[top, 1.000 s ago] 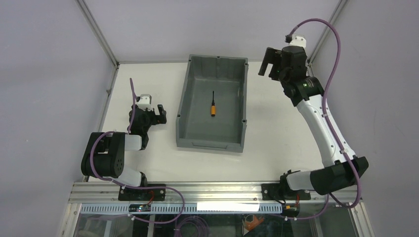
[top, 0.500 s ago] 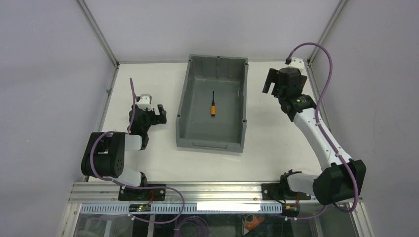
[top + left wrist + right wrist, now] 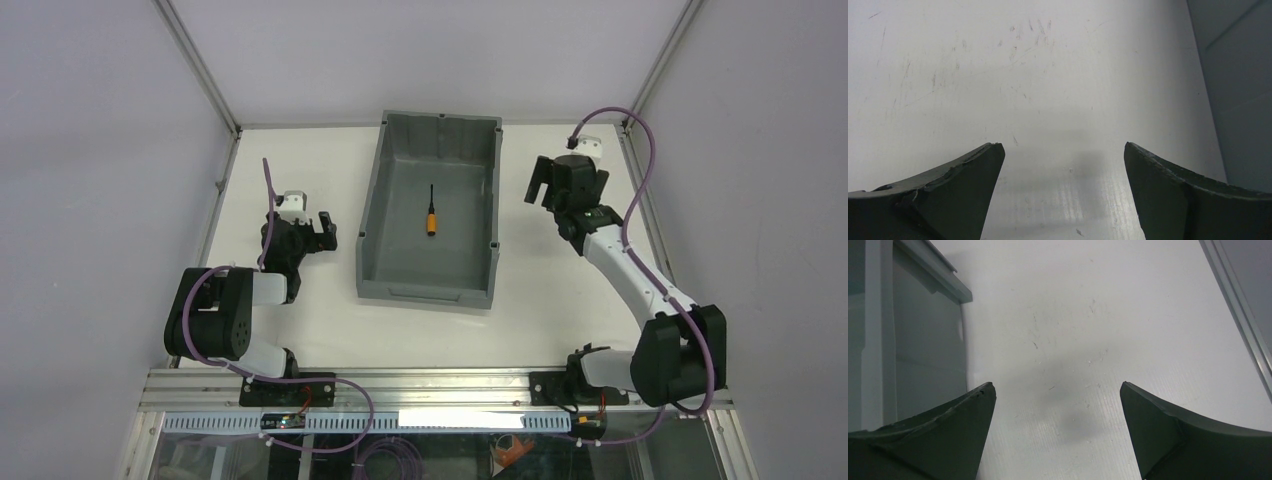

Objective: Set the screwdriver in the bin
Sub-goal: Reset both arms

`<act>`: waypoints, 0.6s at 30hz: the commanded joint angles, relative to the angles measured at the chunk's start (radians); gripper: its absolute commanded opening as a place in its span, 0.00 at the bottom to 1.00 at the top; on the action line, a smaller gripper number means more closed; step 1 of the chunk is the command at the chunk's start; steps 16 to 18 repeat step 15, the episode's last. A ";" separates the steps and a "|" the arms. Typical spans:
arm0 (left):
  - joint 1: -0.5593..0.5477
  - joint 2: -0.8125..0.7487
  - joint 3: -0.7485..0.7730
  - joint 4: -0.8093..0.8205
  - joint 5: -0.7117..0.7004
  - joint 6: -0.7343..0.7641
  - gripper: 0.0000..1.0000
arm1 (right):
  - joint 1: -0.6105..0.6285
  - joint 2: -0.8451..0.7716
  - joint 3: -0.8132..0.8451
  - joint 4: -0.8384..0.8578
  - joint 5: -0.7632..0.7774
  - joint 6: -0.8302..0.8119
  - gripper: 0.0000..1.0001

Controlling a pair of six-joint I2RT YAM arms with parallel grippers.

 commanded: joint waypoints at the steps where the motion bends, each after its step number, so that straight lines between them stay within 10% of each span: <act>1: 0.007 -0.001 0.014 0.075 0.025 0.011 0.99 | -0.005 0.015 -0.007 0.094 0.007 0.029 0.99; 18: 0.007 -0.001 0.014 0.075 0.024 0.011 0.99 | -0.006 0.047 -0.001 0.103 0.016 0.044 0.99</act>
